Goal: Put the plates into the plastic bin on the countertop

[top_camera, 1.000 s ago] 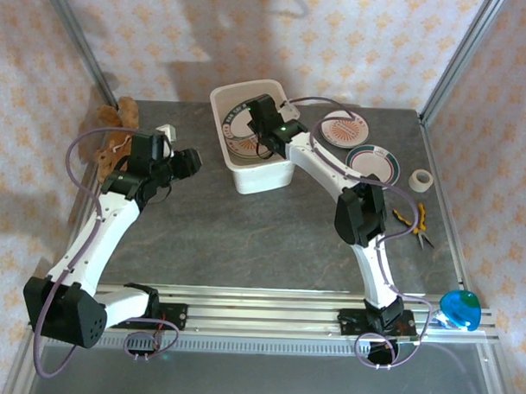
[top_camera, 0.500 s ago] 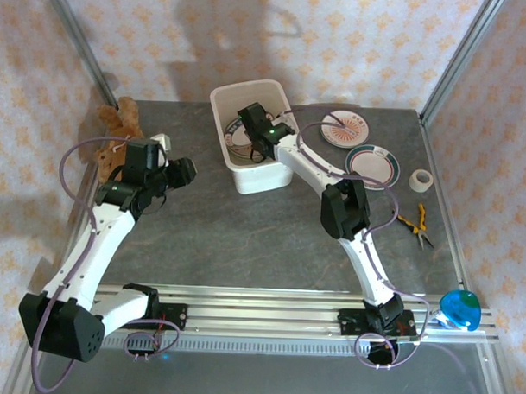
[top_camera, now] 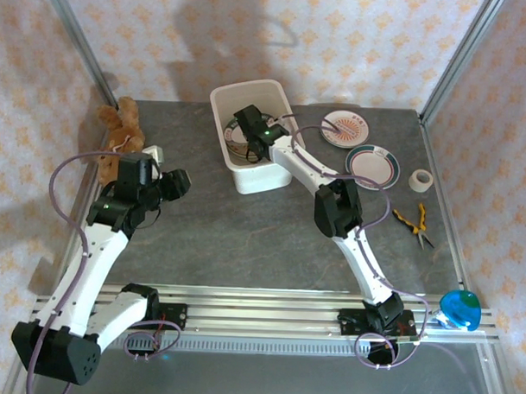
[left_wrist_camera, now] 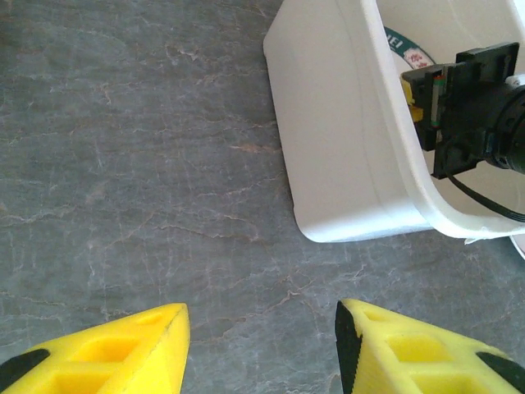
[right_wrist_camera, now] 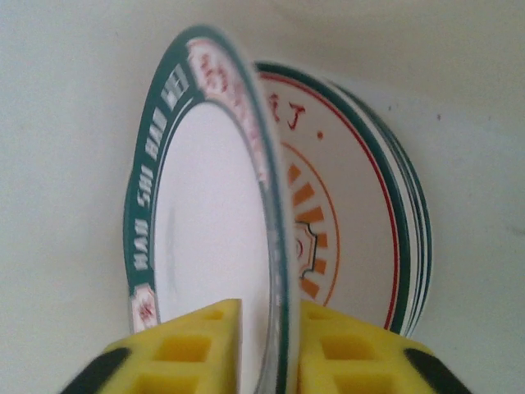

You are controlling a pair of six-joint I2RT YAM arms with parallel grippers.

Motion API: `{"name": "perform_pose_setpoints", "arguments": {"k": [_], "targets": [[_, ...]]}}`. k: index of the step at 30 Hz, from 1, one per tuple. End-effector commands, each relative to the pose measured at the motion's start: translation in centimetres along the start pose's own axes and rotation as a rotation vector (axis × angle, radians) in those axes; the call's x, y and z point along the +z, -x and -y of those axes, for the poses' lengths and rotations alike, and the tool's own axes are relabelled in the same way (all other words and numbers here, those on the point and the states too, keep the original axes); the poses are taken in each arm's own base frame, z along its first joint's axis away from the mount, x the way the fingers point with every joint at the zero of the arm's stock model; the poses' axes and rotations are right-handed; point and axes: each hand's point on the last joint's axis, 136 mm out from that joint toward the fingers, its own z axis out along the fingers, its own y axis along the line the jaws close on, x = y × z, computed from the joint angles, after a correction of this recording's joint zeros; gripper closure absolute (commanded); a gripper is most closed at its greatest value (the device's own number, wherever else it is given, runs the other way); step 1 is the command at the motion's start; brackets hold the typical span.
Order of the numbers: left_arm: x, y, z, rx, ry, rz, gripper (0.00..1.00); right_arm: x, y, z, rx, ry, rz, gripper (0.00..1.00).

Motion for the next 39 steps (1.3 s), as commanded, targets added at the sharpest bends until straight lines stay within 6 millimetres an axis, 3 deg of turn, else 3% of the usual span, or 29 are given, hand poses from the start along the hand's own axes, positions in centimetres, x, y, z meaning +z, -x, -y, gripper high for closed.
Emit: {"name": "perform_pose_setpoints", "arguments": {"k": [1, 11, 20, 26, 29, 33, 36, 39], "targets": [[-0.5, -0.6, -1.1, -0.031, 0.035, 0.005, 0.49, -0.9, -1.6, -0.9, -0.015, 0.024, -0.039, 0.58], [-0.1, -1.3, -0.9, -0.092, -0.012, 0.021, 0.49, -4.7, 0.1, -3.2, -0.097, 0.083, -0.035, 0.01], [0.5, -1.3, -0.3, -0.135, -0.057, 0.031, 0.49, -7.1, 0.0, -3.6, -0.134, 0.097, -0.133, 0.01], [0.9, -0.9, 0.2, -0.142, -0.082, 0.040, 0.49, -10.4, 0.3, -4.1, -0.198, 0.162, -0.180, 0.01], [1.0, -0.2, 1.0, -0.131, -0.102, 0.051, 0.49, -13.9, 2.1, -5.2, -0.259, 0.244, -0.142, 0.01], [1.7, 0.6, 2.8, -0.108, -0.139, 0.050, 0.48, -19.9, 5.3, -6.1, -0.430, 0.339, -0.033, 0.03], [2.4, 1.0, 4.7, -0.068, -0.165, 0.036, 0.48, -21.8, 8.7, -3.5, -0.418, 0.330, 0.021, 0.09], [3.1, 1.4, 6.7, -0.026, -0.188, 0.021, 0.48, -21.4, 12.8, 1.3, -0.274, 0.297, 0.029, 0.21]]}}
